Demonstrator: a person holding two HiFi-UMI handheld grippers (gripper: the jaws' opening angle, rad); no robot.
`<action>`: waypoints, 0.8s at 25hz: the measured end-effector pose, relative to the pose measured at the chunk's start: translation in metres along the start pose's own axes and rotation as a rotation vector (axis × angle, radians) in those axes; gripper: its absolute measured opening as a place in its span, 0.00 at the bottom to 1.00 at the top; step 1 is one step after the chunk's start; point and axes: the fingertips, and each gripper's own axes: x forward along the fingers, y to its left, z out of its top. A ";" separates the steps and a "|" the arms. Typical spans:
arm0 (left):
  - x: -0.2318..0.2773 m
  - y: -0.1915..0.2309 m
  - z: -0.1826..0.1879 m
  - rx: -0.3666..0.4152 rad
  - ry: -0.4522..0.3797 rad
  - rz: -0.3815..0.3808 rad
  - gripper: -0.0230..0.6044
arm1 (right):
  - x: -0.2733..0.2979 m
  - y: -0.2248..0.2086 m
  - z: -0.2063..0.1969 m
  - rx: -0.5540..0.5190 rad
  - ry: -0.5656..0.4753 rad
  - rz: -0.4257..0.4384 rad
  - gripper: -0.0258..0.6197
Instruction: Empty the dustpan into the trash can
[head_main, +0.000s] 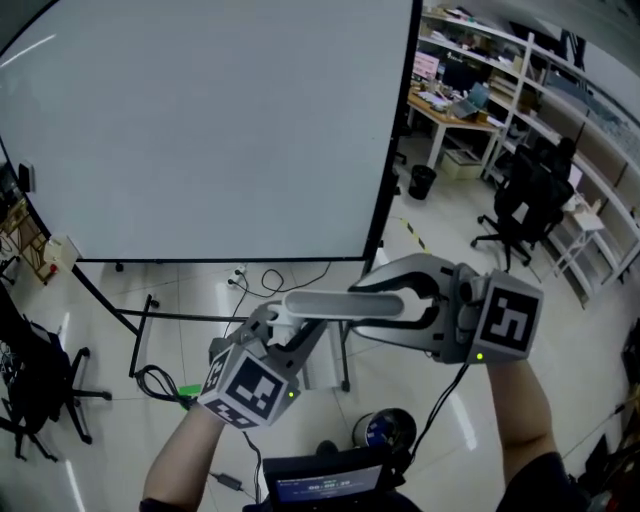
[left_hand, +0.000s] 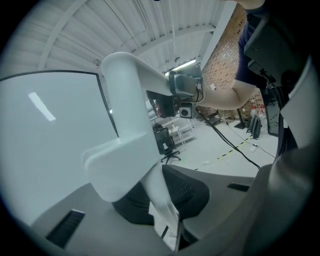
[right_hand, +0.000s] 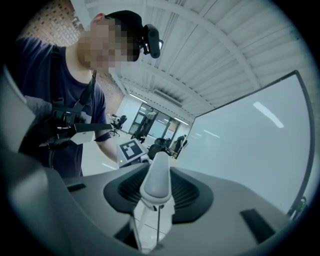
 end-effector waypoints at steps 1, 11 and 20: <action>0.001 0.000 -0.001 -0.001 0.007 0.009 0.11 | -0.001 0.000 -0.002 -0.013 0.001 0.007 0.27; 0.010 0.017 0.016 0.024 0.041 0.033 0.11 | -0.016 -0.023 0.005 -0.069 -0.110 0.079 0.27; -0.005 0.027 0.002 0.003 0.080 0.040 0.11 | 0.000 -0.034 0.002 0.008 -0.223 0.224 0.27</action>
